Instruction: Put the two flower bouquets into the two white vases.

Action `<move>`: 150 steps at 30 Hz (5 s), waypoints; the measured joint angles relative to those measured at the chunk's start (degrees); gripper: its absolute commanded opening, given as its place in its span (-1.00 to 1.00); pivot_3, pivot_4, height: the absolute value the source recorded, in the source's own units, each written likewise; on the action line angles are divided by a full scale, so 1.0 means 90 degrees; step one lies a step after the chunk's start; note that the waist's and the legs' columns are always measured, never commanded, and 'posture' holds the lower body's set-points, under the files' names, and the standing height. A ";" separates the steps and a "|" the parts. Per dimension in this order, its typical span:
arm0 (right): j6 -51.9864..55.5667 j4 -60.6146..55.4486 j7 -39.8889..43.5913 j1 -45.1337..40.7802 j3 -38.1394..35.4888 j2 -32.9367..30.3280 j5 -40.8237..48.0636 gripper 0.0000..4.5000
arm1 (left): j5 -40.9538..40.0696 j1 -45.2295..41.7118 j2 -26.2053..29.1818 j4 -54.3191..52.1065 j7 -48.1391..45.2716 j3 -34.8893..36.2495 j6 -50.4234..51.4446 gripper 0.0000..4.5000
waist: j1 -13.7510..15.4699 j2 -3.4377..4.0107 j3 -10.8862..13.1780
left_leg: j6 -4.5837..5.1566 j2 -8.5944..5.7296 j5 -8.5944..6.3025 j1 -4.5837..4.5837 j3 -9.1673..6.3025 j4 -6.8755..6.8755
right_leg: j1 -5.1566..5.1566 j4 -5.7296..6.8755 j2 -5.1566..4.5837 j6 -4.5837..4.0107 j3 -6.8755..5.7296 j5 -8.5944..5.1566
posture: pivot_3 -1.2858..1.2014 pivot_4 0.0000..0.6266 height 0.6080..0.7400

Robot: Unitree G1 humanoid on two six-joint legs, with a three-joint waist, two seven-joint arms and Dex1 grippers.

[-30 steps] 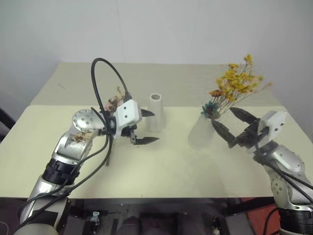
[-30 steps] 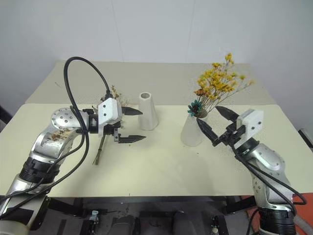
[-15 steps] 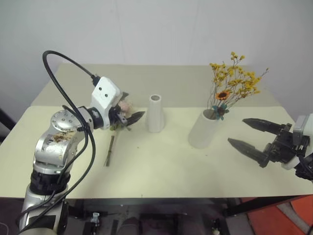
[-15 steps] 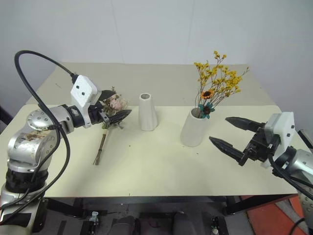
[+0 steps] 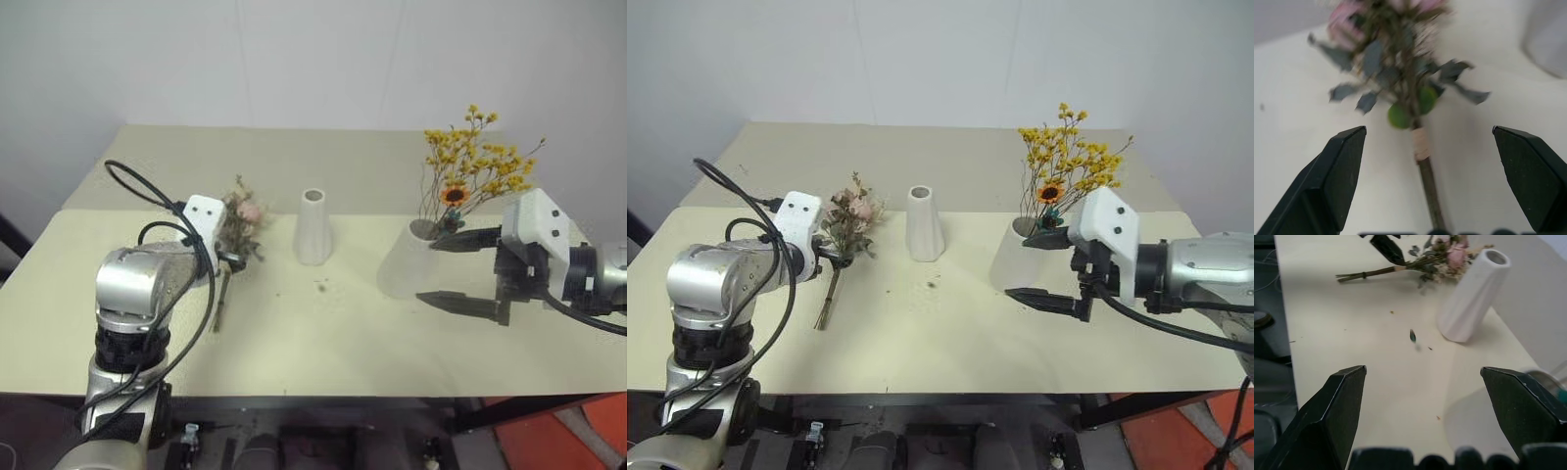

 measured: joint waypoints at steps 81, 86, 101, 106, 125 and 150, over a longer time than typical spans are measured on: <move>-0.0699 -0.1531 -0.2117 0.1753 -0.0498 0.2671 -0.1668 1.00 | -0.1527 -0.4405 -0.1060 0.9558 -0.6222 0.2153 -1.0369 -0.95 | 0.0011 -0.0004 0.0000 | -0.0002 -0.0009 -0.0001 -0.0046 0.0001 0.0016 | -0.0016 -0.0015 -0.0005 0.0011 -0.0006 0.0011 | 0.03 -0.52 1.00; -0.0729 -0.1573 -0.2200 0.1798 -0.0515 0.2677 -0.1748 1.00 | -0.1360 -0.4417 -0.1152 0.9856 -0.6179 0.2154 -1.0393 -0.95 | 0.0010 -0.0004 0.0000 | -0.0002 -0.0008 -0.0001 -0.0047 0.0001 0.0015 | -0.0017 -0.0015 -0.0005 0.0011 -0.0005 0.0010 | 0.03 -0.52 1.00; -0.0729 -0.1583 -0.2382 0.1898 -0.0514 0.2676 -0.1929 1.00 | -0.0972 -0.4410 -0.1366 1.0016 -0.5866 0.2167 -1.0501 -0.95 | 0.0016 -0.0005 0.0000 | -0.0002 -0.0009 -0.0001 -0.0048 0.0001 0.0015 | -0.0017 -0.0016 -0.0005 0.0012 -0.0006 0.0010 | 0.03 -0.52 1.00; -0.0728 -0.1584 -0.2423 0.1901 -0.0509 0.2677 -0.1986 1.00 | -0.0855 -0.4375 -0.1446 1.0024 -0.5788 0.2165 -1.0515 -0.95 | 0.0014 -0.0004 0.0000 | -0.0002 -0.0009 -0.0001 -0.0047 0.0001 0.0015 | -0.0017 -0.0015 -0.0005 0.0012 -0.0006 0.0010 | 0.03 -0.52 1.00; -0.0724 -0.1697 -0.2538 0.2013 -0.0491 0.2677 -0.2019 1.00 | -0.0644 -0.4118 -0.1606 1.0084 -0.5674 0.2165 -1.0518 -0.95 | 0.0015 -0.0004 0.0000 | -0.0002 -0.0009 -0.0001 -0.0047 0.0001 0.0015 | -0.0016 -0.0014 -0.0005 0.0013 -0.0006 0.0010 | 0.03 -0.52 1.00; -0.0723 -0.1680 -0.2553 0.1950 -0.0364 0.2681 -0.2126 1.00 | -0.0226 -0.3734 -0.1799 1.0077 -0.5984 0.1769 -1.1089 -0.95 | 0.0017 -0.0005 0.0000 | -0.0002 -0.0009 -0.0001 -0.0047 0.0001 0.0016 | -0.0016 -0.0014 -0.0005 0.0012 -0.0006 0.0010 | 0.03 -0.52 1.00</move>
